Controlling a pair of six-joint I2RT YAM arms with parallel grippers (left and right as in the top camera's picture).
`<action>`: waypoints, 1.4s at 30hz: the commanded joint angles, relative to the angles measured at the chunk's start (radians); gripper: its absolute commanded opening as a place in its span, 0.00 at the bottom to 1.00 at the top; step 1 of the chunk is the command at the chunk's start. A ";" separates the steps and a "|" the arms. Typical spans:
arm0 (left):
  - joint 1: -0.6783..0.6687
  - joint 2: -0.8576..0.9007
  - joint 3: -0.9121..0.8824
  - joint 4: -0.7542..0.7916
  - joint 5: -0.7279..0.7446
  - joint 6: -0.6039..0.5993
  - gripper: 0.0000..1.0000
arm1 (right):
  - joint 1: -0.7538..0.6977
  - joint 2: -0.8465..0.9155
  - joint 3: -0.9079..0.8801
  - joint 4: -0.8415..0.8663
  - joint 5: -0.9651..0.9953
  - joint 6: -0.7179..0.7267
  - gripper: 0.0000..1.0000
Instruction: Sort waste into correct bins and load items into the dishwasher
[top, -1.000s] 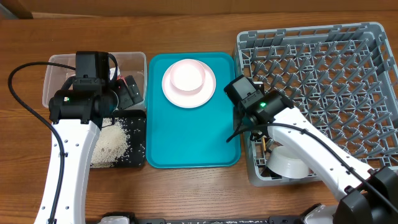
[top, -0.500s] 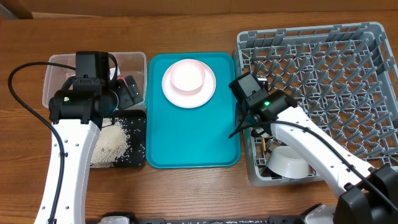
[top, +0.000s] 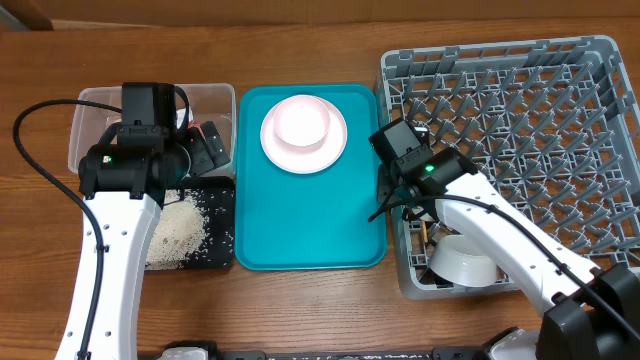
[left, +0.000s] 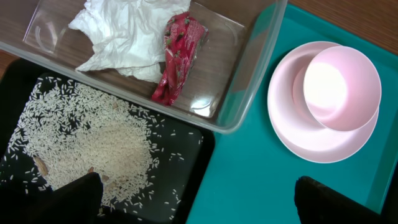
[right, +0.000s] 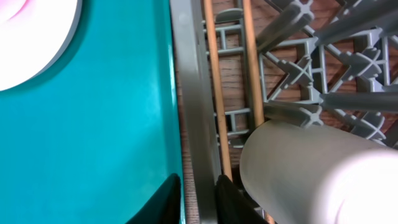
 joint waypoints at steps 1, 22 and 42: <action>0.004 -0.002 0.014 0.001 -0.002 0.001 1.00 | 0.000 -0.009 -0.005 0.009 -0.047 0.006 0.18; 0.004 -0.002 0.014 0.001 -0.002 0.001 1.00 | 0.000 -0.009 -0.005 0.042 -0.143 0.006 0.17; 0.004 -0.002 0.014 0.001 -0.002 0.001 1.00 | 0.002 -0.016 0.346 0.164 -0.351 -0.285 0.27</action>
